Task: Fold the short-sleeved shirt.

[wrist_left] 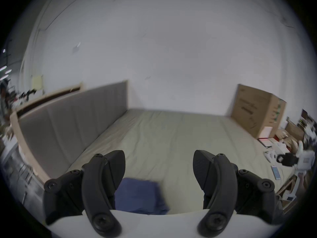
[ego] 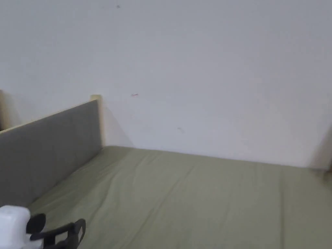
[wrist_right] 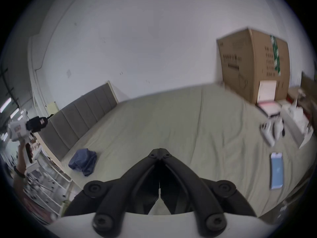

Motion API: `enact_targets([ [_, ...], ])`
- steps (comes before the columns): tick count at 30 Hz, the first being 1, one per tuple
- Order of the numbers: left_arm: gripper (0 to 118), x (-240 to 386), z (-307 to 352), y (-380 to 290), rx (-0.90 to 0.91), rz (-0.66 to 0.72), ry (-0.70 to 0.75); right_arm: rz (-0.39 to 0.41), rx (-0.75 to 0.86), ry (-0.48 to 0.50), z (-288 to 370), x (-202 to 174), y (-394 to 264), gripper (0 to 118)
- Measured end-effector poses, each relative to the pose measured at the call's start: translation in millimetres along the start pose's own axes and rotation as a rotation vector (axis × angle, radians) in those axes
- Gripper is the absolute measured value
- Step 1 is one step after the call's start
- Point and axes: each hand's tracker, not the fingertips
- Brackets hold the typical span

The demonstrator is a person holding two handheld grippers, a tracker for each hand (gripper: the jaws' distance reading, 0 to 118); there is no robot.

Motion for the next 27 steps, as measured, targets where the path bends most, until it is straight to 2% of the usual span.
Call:
enact_targets([
  [2,75,36.7,7.6,-1.6,0.030,-0.019,-0.039,0.079,0.034,-0.041,9.8,-9.2,7.7,0],
  [4,57,65.2,8.6,-4.5,0.058,-0.067,-0.037,0.121,0.054,-0.068,19.0,-13.7,11.7,0],
  [7,8,92.3,13.2,-5.1,0.054,-0.061,-0.044,0.136,0.091,-0.108,30.6,-11.9,12.5,0],
  [8,1,97.3,15.8,-7.2,0.064,-0.058,-0.061,0.133,0.100,-0.119,33.9,-10.7,13.0,0],
  [10,0,105.5,25.2,-11.5,0.098,-0.019,-0.093,0.098,0.121,-0.155,40.5,-4.0,13.5,0],
  [14,0,114.6,26.0,-12.7,0.103,-0.094,-0.043,0.077,0.131,-0.176,45.3,4.8,14.6,0],
  [24,0,114.8,19.0,-5.8,0.088,-0.068,-0.072,0.092,0.134,-0.211,43.9,9.0,18.1,0],
  [27,0,114.4,17.8,-4.6,0.101,-0.060,-0.081,0.132,0.171,-0.228,44.3,4.5,17.5,0],
])
